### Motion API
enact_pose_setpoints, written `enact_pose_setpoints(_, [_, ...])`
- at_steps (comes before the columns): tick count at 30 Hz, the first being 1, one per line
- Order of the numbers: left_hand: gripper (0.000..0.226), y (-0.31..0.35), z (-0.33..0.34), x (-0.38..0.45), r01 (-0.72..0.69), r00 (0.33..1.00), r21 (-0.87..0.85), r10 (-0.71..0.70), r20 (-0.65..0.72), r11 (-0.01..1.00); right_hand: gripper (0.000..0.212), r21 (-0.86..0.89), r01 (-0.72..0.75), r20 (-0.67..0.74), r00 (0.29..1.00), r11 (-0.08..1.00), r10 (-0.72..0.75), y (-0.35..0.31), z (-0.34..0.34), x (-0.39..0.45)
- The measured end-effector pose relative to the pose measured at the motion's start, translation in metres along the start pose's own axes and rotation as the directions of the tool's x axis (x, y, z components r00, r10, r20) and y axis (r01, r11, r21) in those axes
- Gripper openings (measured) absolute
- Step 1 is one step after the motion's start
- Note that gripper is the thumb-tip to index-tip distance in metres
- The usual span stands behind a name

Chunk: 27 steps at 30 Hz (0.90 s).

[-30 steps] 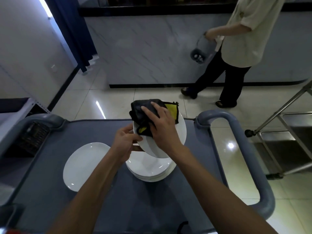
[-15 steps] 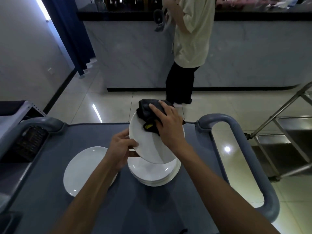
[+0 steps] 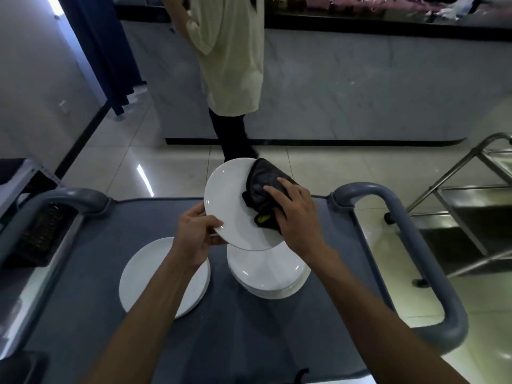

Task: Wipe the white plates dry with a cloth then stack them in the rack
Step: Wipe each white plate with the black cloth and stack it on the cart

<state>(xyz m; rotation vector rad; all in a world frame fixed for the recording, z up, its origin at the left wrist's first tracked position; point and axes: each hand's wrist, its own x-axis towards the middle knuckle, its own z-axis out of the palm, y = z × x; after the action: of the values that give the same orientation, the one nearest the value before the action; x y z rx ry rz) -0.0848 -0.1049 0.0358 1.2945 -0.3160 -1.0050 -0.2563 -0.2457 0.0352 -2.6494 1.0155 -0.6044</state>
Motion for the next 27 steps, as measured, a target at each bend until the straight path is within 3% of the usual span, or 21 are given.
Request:
enact_pose_setpoints(6, [0.048, 0.009, -0.01, 0.008, -0.039, 0.998, -0.108, 0.033, -0.056, 0.993, 0.052, 0.004, 0.022, 0.03, 0.999, 1.0, -0.023, -0.037, 0.02, -0.03])
enact_pose_setpoints(11, [0.047, 0.014, -0.022, 0.011, -0.055, 0.998, -0.075, 0.052, -0.043, 0.996, 0.053, 0.033, 0.021, 0.039, 0.999, 0.999, -0.022, -0.074, 0.036, -0.046])
enact_pose_setpoints(17, [0.046, 0.01, -0.034, 0.012, -0.033, 0.999, -0.035, 0.032, -0.031, 0.999, 0.052, -0.014, -0.054, 0.05, 0.997, 0.998, 0.055, -0.067, 0.03, -0.052])
enact_pose_setpoints(22, [0.044, 0.011, -0.046, 0.009, 0.001, 0.999, 0.034, -0.002, 0.051, 0.999, 0.05, -0.063, -0.18, 0.007, 0.984, 0.982, 0.181, -0.056, 0.014, -0.038])
enact_pose_setpoints(27, [0.045, 0.012, -0.052, 0.004, 0.007, 0.983, 0.125, -0.03, 0.181, 0.992, 0.049, -0.096, -0.219, -0.042, 0.975, 0.971, 0.216, -0.061, 0.001, -0.008])
